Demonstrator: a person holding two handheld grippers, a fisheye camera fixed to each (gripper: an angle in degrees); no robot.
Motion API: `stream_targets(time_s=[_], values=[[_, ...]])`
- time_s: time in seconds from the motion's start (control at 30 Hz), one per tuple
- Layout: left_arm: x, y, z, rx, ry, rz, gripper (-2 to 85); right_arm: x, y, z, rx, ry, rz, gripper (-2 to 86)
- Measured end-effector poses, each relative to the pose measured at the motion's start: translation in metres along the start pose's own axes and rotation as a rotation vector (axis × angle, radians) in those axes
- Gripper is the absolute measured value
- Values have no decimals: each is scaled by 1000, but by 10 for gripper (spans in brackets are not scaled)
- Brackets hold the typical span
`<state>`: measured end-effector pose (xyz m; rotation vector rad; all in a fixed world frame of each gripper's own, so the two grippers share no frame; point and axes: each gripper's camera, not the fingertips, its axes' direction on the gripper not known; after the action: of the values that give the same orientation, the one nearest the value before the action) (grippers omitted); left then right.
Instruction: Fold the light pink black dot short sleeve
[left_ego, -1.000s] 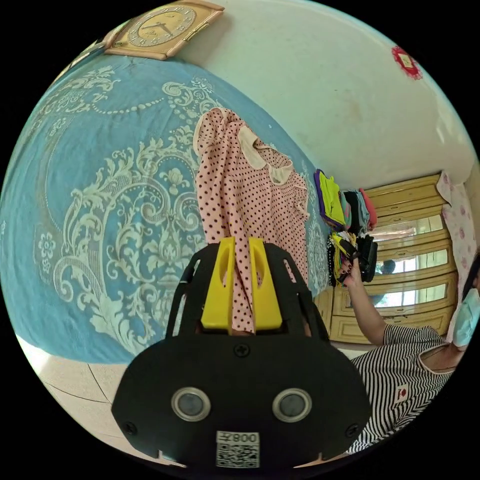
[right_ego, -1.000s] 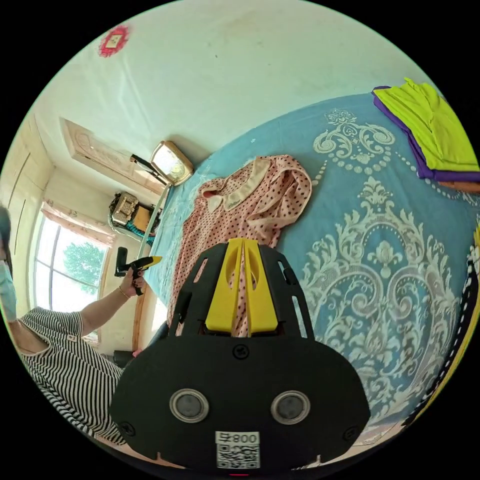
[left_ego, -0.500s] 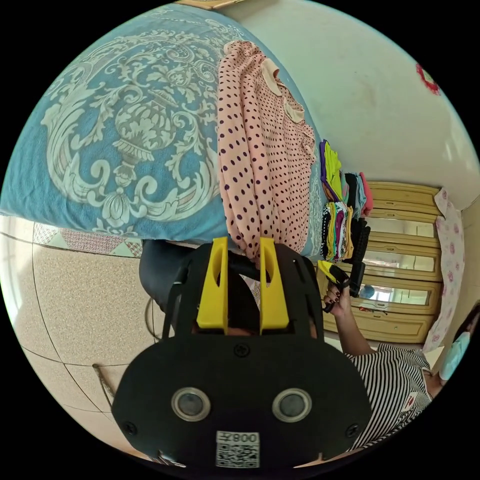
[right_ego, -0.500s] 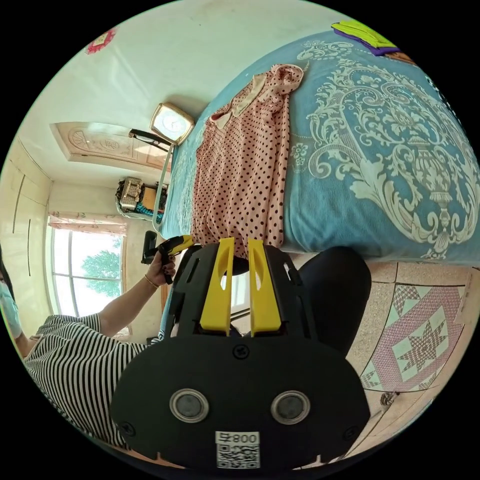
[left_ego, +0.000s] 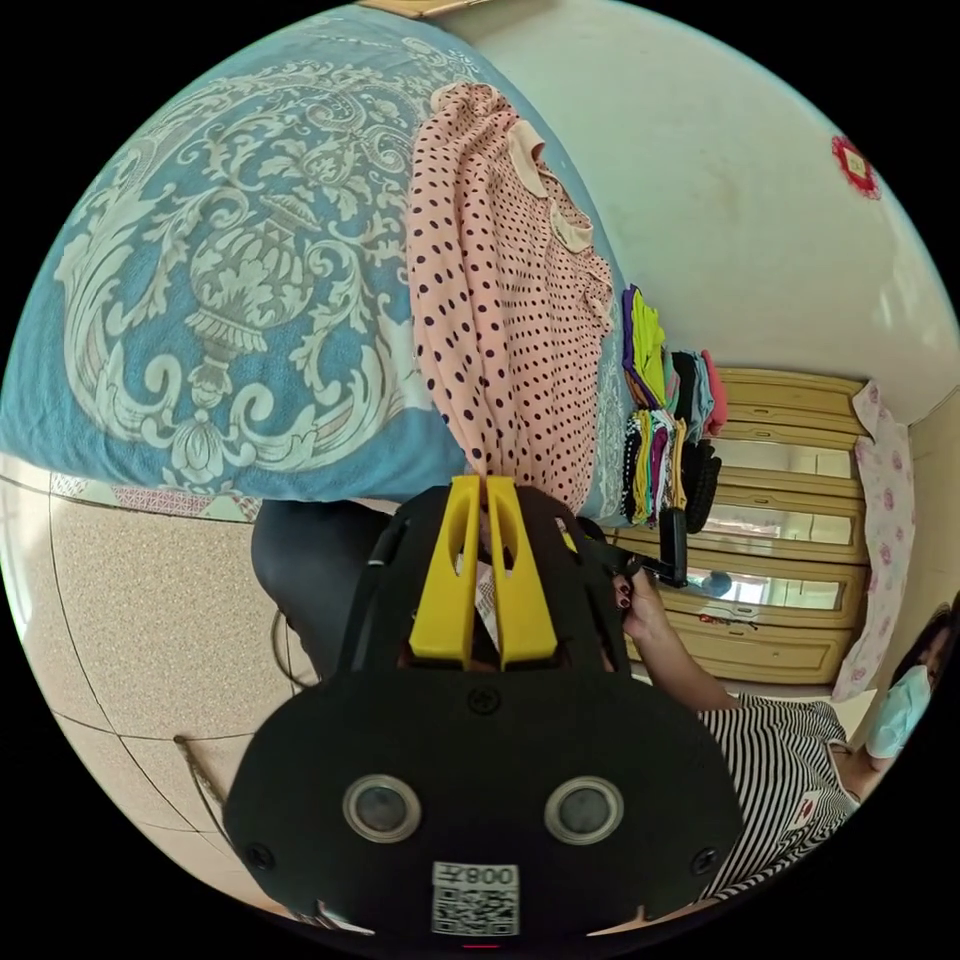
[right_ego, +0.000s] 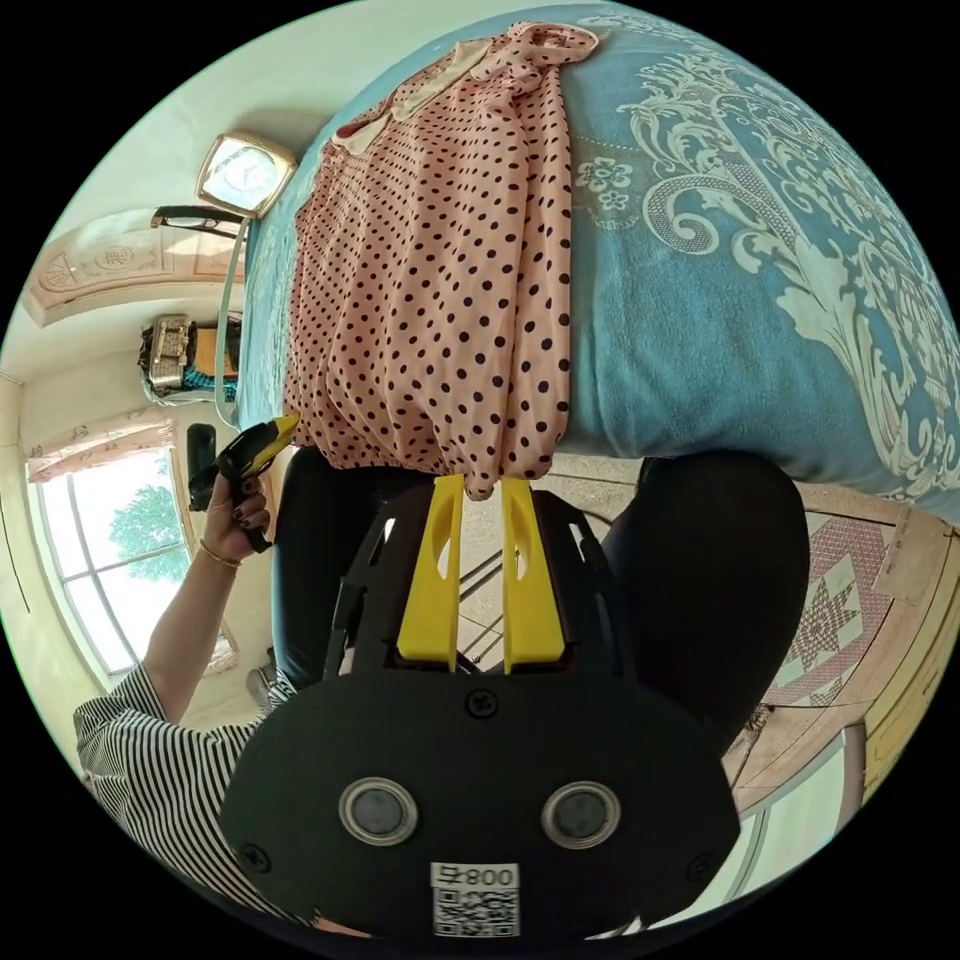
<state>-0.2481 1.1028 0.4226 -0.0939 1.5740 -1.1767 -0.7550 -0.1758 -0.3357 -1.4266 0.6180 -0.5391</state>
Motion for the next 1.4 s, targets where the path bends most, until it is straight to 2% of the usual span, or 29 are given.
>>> stream_targets(time_s=[0.3, 0.73, 0.97, 1.1, 1.4], values=[[5, 33, -10, 1, -21, 35, 7, 0, 22, 19, -22, -10, 9, 10], [-3, 115, -83, 151, 17, 75, 6, 22, 141, -125, 231, -431, -143, 0], [-23, 145, -74, 131, -42, 15, 10, 3, 164, -142, 207, -359, -197, 0], [-34, 159, -76, 165, 4, -5, 22, 2, 180, -151, 229, -372, -194, 0], [-51, 152, -64, 99, 22, -63, 92, -10, 203, -192, 278, -379, -229, 1]])
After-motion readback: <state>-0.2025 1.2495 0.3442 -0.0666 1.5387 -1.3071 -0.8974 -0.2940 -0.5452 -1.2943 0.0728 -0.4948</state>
